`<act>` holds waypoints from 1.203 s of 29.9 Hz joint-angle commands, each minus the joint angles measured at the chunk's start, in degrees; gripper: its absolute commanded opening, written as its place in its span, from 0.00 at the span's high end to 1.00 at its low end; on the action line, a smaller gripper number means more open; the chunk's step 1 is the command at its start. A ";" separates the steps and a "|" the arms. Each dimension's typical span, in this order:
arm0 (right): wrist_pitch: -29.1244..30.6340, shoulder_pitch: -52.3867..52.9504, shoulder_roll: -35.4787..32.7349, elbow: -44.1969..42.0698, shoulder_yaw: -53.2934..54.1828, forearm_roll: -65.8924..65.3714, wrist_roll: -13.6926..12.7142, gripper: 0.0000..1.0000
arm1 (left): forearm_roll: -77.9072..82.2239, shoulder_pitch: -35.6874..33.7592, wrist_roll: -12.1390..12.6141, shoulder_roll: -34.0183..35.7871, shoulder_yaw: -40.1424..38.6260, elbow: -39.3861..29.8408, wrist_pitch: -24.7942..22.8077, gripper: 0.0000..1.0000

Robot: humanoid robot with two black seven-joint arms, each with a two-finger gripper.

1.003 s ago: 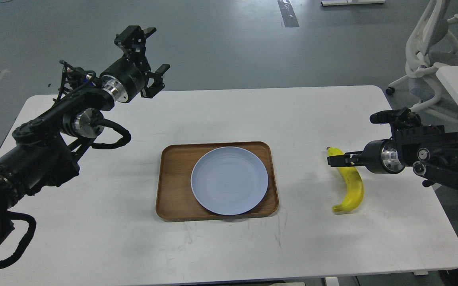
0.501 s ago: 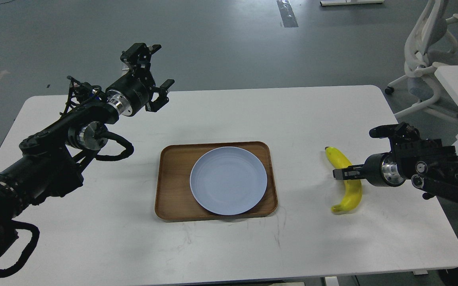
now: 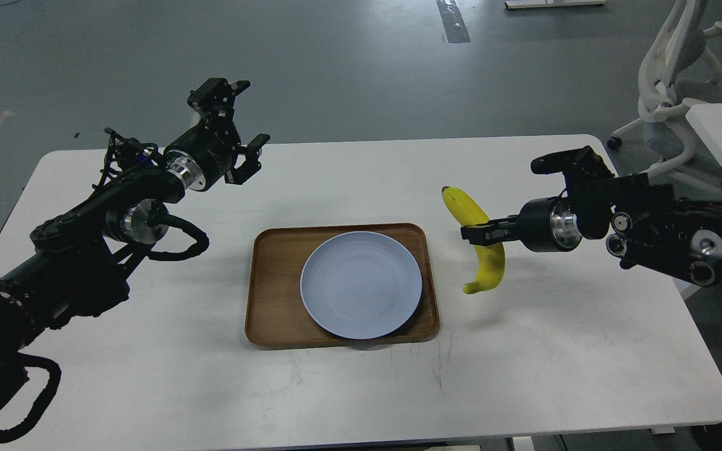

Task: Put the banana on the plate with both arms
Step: 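Carry the banana with the right gripper onto the plate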

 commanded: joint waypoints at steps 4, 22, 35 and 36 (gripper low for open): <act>0.14 8.37 11.70 -1.42 -7.83 -0.25 0.80 0.95 | 0.00 -0.05 0.00 0.19 0.00 -0.02 0.06 0.02; 0.14 5.22 22.97 -10.83 -12.15 -0.08 0.71 0.82 | -0.26 0.13 0.00 0.99 0.00 -0.02 0.06 0.02; -1.97 3.81 24.99 -13.29 -10.30 7.83 -0.61 0.00 | -0.35 0.48 0.35 0.99 -0.09 -0.02 0.23 0.02; -2.06 3.81 25.34 -13.29 -10.22 8.35 -0.70 0.00 | -0.18 0.48 0.18 0.99 -0.09 -0.02 0.41 0.02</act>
